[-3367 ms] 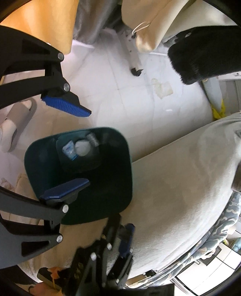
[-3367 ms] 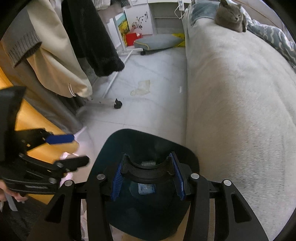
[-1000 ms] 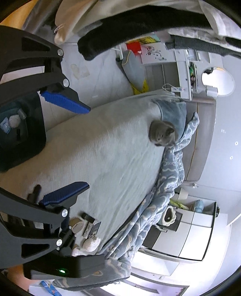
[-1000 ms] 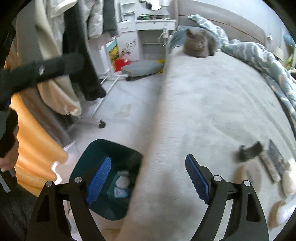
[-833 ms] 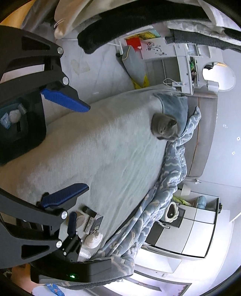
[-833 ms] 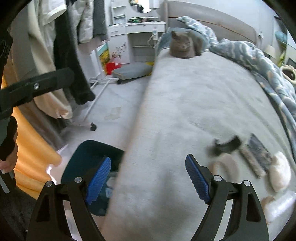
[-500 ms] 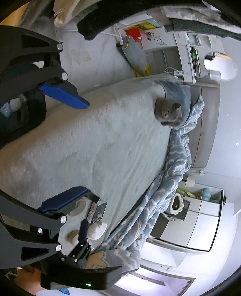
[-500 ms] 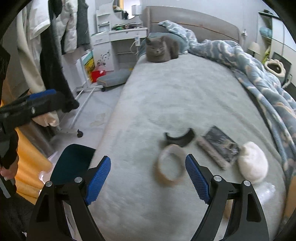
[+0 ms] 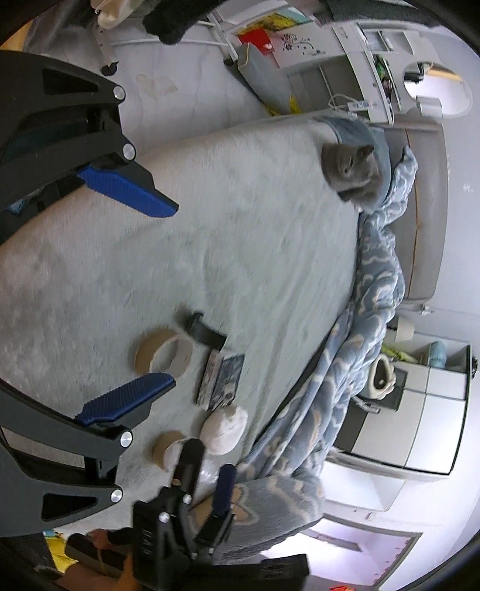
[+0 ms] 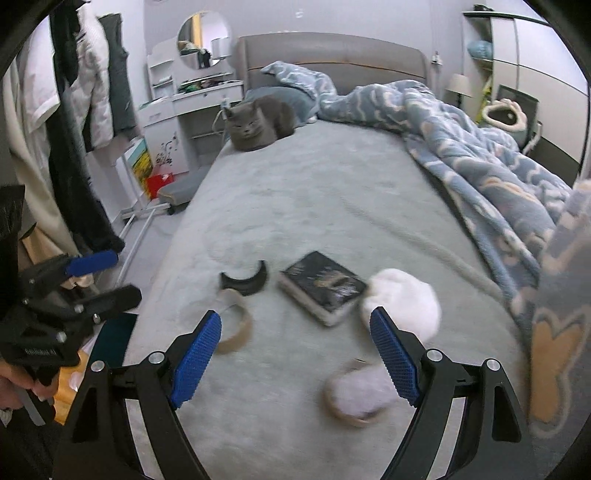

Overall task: Collect trash
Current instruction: 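Close the left tool on the brown tape roll while the right tool grasps the clear plastic wrap, then carry the tape roll and plastic wrap with both tools over the teal bin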

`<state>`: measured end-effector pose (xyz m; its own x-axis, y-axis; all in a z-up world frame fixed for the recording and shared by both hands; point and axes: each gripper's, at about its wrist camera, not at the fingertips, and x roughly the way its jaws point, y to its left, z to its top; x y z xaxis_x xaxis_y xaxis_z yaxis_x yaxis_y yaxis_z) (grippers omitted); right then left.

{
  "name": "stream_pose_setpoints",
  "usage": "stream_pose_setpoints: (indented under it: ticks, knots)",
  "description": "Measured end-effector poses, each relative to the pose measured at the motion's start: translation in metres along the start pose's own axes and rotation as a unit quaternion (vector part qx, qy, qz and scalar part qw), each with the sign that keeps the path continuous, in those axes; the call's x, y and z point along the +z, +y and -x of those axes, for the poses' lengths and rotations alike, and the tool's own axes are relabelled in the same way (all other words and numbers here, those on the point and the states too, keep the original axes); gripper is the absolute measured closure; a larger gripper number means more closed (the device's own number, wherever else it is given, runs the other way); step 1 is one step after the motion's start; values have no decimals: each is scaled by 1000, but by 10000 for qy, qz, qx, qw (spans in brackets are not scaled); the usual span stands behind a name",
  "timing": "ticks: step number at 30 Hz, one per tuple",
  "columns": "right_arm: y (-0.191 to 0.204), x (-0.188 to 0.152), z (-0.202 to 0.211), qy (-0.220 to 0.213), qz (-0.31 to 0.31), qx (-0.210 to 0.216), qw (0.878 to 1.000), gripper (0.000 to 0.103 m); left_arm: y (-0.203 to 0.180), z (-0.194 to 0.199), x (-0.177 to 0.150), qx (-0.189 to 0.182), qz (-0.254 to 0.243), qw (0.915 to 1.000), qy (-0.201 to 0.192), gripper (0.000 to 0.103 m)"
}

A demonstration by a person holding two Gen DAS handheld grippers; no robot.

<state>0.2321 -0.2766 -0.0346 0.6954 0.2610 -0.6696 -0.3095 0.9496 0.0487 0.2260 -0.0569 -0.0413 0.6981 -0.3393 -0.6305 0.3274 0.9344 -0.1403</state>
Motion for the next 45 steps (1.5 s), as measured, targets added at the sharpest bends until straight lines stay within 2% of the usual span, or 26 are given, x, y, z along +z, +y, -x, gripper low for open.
stream_pose_setpoints:
  ticks: [12, 16, 20, 23, 30, 35, 42, 45]
  knots:
    - [-59, -15, 6, 65, -419, -92, 9991, 19, -31, -52, -4, -94, -29, 9989, 468, 16]
    - [-75, -18, 8, 71, -650, 26, 9979, 19, -36, -67, -8, -190, 63, 9973, 700, 23]
    - [-85, -23, 7, 116, -779, 137, 9968, 19, -42, -73, -8, -194, 38, 9971, 732, 31]
    - [-90, -27, 3, 194, -855, 272, 9958, 28, -47, -77, -6, -206, 53, 9969, 761, 38]
    - [-106, -37, -7, 370, -1366, 795, 9867, 39, -55, -87, -4, -74, -51, 9962, 866, 57]
    - [-106, -38, -6, 376, -1458, 1011, 9834, 49, -55, -85, -3, -102, -35, 9966, 821, 58]
    - [-104, -37, -5, 372, -1540, 1166, 9805, 54, -55, -74, -2, -194, -52, 9974, 693, 59]
    - [-100, -35, -6, 386, -1444, 1135, 9822, 61, -54, -68, -1, -226, -53, 9978, 619, 59]
